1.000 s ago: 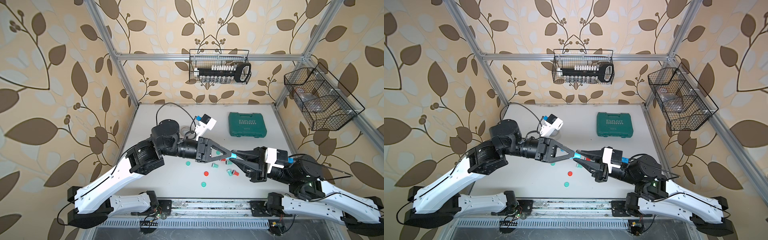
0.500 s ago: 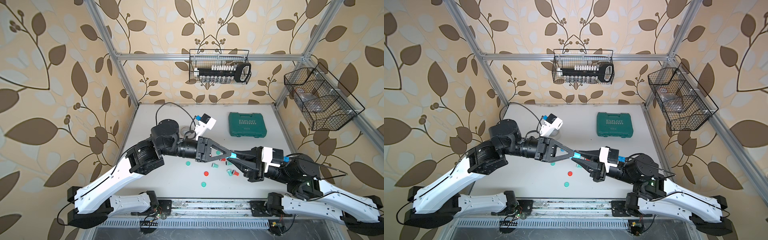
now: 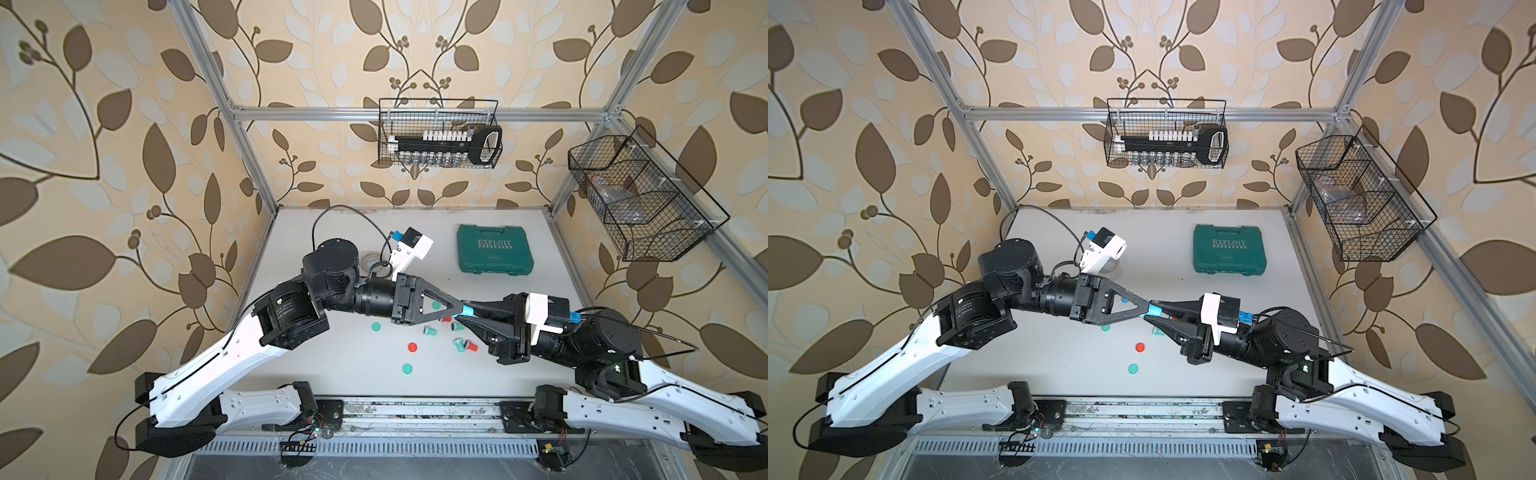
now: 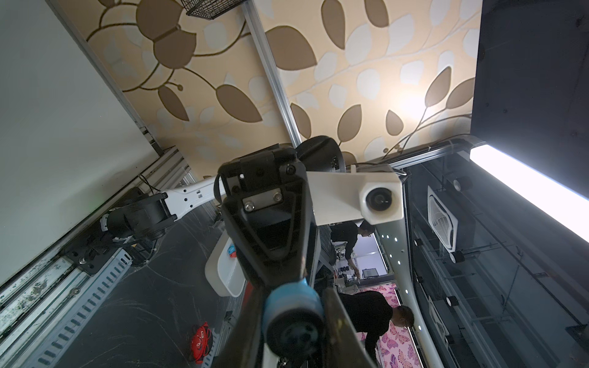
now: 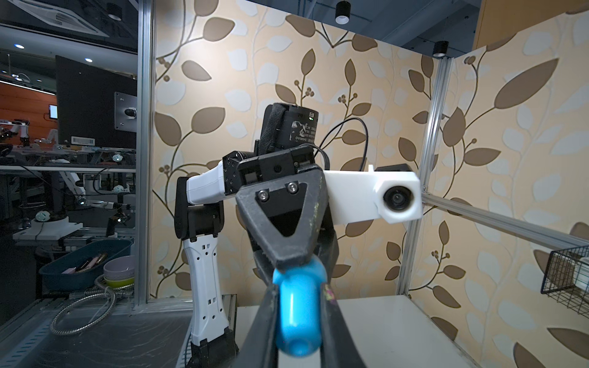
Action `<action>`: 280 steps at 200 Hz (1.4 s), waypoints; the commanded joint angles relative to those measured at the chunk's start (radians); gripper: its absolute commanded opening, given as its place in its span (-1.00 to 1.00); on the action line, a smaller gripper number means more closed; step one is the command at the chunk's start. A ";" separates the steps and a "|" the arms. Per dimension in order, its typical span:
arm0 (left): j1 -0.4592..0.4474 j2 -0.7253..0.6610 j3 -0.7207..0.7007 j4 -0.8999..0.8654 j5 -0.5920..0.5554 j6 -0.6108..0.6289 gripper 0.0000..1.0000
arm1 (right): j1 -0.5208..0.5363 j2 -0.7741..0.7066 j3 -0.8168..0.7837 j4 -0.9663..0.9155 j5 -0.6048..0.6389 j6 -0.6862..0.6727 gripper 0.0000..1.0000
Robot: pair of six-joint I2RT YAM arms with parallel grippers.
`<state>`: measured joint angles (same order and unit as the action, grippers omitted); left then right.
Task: Close the stamp cap
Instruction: Pick up the stamp from the center of the board.
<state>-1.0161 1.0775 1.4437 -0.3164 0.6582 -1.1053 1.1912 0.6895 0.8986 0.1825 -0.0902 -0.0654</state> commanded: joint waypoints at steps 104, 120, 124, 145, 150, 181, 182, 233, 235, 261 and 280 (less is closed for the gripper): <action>-0.010 0.025 0.023 0.007 0.035 0.016 -0.87 | 0.000 -0.007 -0.007 0.023 0.005 0.019 -0.84; -0.008 0.025 0.023 0.005 0.034 0.017 -0.81 | 0.001 -0.009 -0.009 0.023 0.007 0.022 -0.87; -0.009 0.025 0.022 0.002 0.031 0.017 -0.76 | 0.001 -0.008 -0.009 0.023 0.009 0.021 -0.88; -0.009 0.015 0.038 -0.063 -0.012 0.055 -0.41 | 0.001 -0.015 -0.014 0.023 0.019 0.021 -0.92; -0.008 0.010 0.042 -0.082 -0.030 0.066 -0.36 | 0.001 -0.018 -0.015 0.019 0.022 0.021 -0.93; -0.007 -0.021 0.092 -0.262 -0.186 0.163 0.23 | 0.001 -0.027 -0.020 -0.022 0.080 0.025 -0.98; -0.007 -0.022 0.095 -0.270 -0.193 0.167 0.24 | 0.001 -0.028 -0.020 -0.024 0.081 0.025 -0.98; 0.035 -0.020 0.170 -0.588 -0.460 0.308 0.43 | 0.000 -0.022 -0.022 -0.116 0.199 0.042 -1.00; 0.041 -0.021 0.170 -0.594 -0.463 0.313 0.43 | 0.001 -0.020 -0.021 -0.122 0.202 0.044 -1.00; 0.177 -0.026 0.153 -0.671 -0.433 0.365 0.43 | 0.001 0.005 -0.002 -0.194 0.265 0.056 -1.00; 0.295 -0.023 0.129 -0.723 -0.390 0.418 0.43 | 0.001 0.036 0.018 -0.255 0.311 0.065 -1.00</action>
<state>-0.8349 1.0615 1.5833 -0.9272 0.2714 -0.7952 1.1912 0.6922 0.8886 0.0292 0.1265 -0.0257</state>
